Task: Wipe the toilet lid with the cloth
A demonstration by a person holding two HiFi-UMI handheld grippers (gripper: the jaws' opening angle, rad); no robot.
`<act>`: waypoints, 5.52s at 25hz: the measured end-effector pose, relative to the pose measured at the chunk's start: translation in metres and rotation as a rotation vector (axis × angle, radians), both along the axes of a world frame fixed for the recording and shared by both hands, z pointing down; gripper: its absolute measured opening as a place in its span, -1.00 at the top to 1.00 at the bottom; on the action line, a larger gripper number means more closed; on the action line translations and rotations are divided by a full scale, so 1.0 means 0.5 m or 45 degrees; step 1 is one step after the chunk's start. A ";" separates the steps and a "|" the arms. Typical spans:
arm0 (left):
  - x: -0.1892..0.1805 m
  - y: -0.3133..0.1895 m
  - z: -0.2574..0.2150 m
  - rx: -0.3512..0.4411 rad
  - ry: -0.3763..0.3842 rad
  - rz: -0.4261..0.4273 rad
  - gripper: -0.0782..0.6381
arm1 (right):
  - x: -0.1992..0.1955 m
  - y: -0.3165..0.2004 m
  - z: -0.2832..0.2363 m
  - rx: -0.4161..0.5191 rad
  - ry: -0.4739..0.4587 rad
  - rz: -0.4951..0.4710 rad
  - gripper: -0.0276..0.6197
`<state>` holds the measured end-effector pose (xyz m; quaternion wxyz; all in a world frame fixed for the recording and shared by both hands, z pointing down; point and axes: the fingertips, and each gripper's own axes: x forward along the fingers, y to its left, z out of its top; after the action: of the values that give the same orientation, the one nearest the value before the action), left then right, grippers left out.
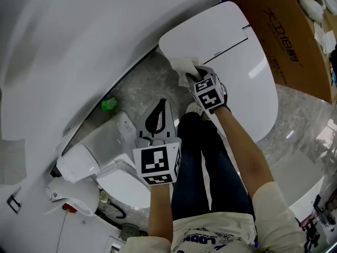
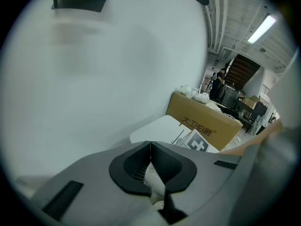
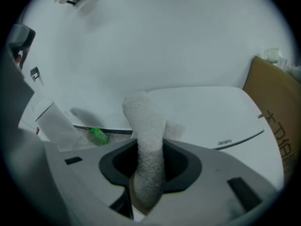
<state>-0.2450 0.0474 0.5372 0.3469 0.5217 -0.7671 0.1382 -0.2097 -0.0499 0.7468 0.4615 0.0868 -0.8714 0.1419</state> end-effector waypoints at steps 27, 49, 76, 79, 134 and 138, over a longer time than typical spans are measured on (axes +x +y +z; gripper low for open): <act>0.113 -0.100 0.016 -0.007 0.020 0.225 0.77 | 0.199 0.032 0.006 -0.019 -0.004 0.047 0.55; 0.285 -0.182 0.017 0.002 0.023 0.440 0.77 | 0.508 0.105 0.017 -0.061 0.040 0.216 0.55; 0.445 -0.234 0.012 -0.002 0.016 0.649 0.77 | 0.898 0.184 0.038 -0.121 0.218 0.374 0.55; 0.451 -0.232 0.008 -0.008 0.016 0.656 0.77 | 0.901 0.190 0.036 -0.137 0.252 0.386 0.55; 0.250 -0.251 -1.019 0.816 -0.476 0.288 0.77 | 0.533 -0.222 -1.416 0.751 -1.068 0.851 0.55; 0.249 -0.253 -1.021 0.822 -0.476 0.286 0.77 | 0.531 -0.224 -1.413 0.727 -1.077 0.856 0.55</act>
<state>-0.1206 -0.0790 0.0268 0.0019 0.6505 -0.7593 0.0193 0.0557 -0.1618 0.0405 -0.0361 0.4134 -0.9076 0.0628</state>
